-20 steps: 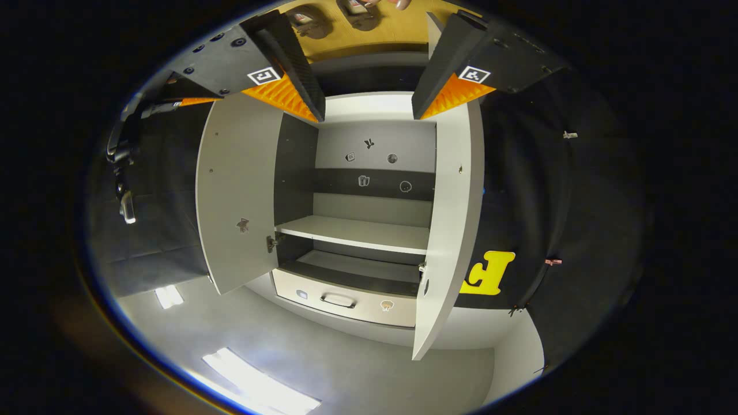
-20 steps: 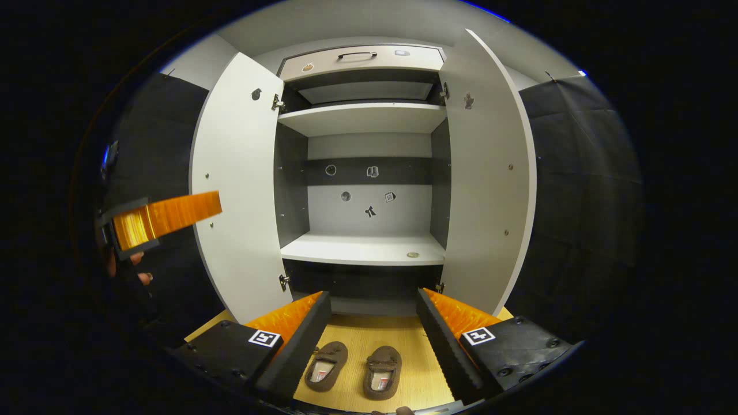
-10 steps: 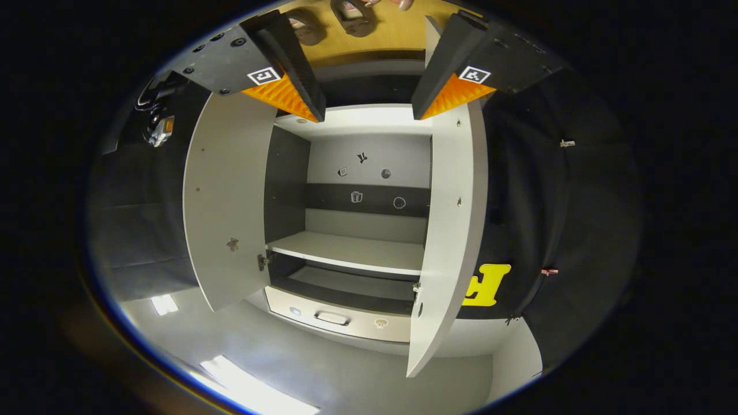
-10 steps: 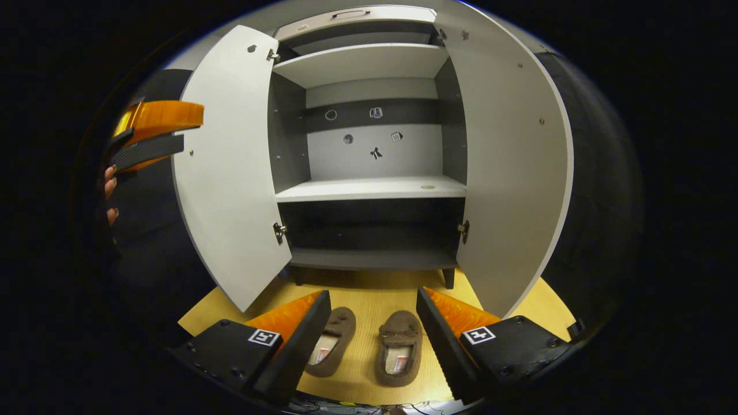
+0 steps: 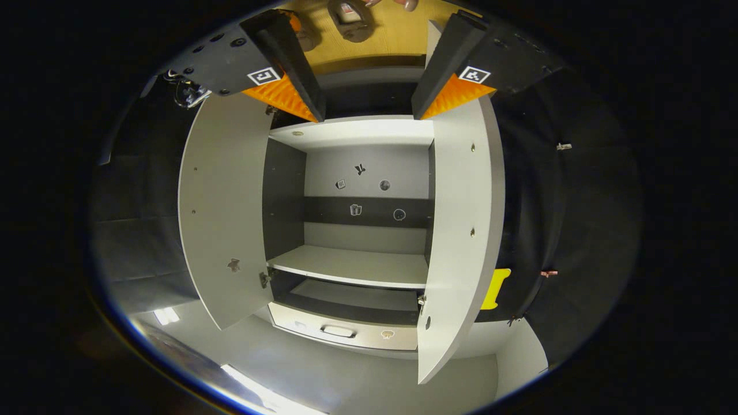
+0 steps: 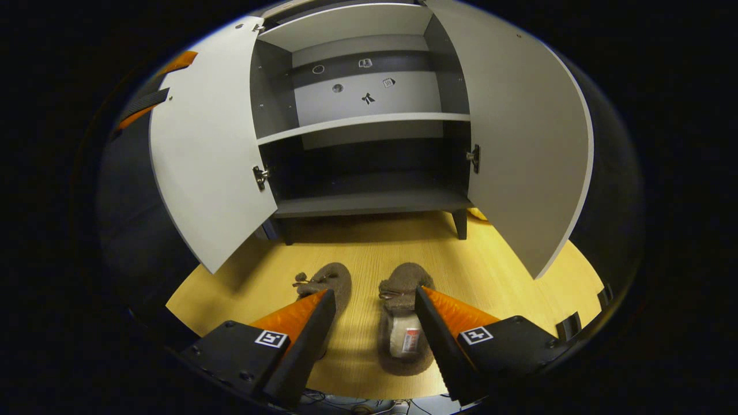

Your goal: Grab one shoe with the right hand and put it into the shoe cabinet, grab the other shoe with the left hand and put it into the shoe cabinet; then close the right door with the right hand and the left door with the left hand.

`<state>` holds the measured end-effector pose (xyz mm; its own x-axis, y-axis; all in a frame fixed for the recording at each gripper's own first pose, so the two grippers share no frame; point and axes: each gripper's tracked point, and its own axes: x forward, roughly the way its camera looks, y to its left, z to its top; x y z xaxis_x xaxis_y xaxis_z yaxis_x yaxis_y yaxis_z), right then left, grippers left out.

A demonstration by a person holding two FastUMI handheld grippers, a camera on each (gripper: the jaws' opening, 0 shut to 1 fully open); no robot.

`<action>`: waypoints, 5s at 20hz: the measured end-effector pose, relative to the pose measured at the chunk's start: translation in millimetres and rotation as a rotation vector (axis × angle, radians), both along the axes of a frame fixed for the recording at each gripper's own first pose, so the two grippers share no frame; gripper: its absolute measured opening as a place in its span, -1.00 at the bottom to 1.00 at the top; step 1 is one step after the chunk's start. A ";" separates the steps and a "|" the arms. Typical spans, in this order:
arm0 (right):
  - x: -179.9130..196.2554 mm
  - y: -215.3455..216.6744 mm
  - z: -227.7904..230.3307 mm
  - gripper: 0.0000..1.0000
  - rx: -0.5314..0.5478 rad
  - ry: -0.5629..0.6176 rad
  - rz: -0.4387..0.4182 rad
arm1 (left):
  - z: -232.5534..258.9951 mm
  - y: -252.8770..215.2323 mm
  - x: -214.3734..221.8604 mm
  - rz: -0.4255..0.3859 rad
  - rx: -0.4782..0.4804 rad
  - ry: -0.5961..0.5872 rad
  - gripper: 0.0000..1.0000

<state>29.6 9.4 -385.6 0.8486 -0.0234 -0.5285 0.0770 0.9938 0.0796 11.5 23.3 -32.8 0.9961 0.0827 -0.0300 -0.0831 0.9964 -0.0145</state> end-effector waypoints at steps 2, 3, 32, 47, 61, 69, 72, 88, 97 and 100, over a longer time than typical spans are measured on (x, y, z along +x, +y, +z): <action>-0.2 0.6 -19.2 0.67 0.006 0.026 -0.001 | -1.7 2.2 -0.4 0.015 0.001 0.001 0.92; -0.1 0.5 -28.3 0.62 0.010 0.041 -0.001 | -2.0 5.0 -0.9 0.030 0.008 0.002 0.92; 68.6 -18.2 -128.2 0.07 -0.097 0.176 -0.025 | -25.5 23.2 16.5 0.076 -0.037 0.036 0.92; 71.6 -19.2 -130.0 0.07 -0.098 0.176 -0.030 | -30.5 29.3 15.2 0.082 -0.042 0.046 0.92; 78.1 -27.1 -126.7 -0.76 -0.121 0.168 -0.033 | -36.0 33.4 18.4 0.085 -0.049 0.062 0.92; 83.9 -21.6 -21.9 -0.76 -0.095 0.060 0.023 | -18.3 18.8 8.8 0.040 -0.046 0.059 0.92; 104.1 -17.4 54.9 -0.76 -0.094 -0.035 0.041 | -11.8 9.0 -2.6 0.018 -0.071 0.065 0.92; 274.0 -37.7 287.6 -0.77 -0.150 -0.265 0.009 | 14.9 -13.1 -14.6 -0.060 -0.127 0.057 0.92; 396.6 -46.8 258.3 -0.77 -0.113 -0.116 0.013 | 11.5 -2.4 -12.4 0.028 -0.112 0.109 0.93; 427.8 -46.8 229.3 -0.77 -0.101 -0.043 0.015 | 8.5 3.4 -11.9 0.085 -0.107 0.117 0.92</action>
<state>457.3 -37.3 -156.2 0.8712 -0.0620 -0.4870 0.0612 0.9980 -0.0177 -0.3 26.8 -24.2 0.9749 0.1564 -0.1583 -0.1742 0.9791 -0.1054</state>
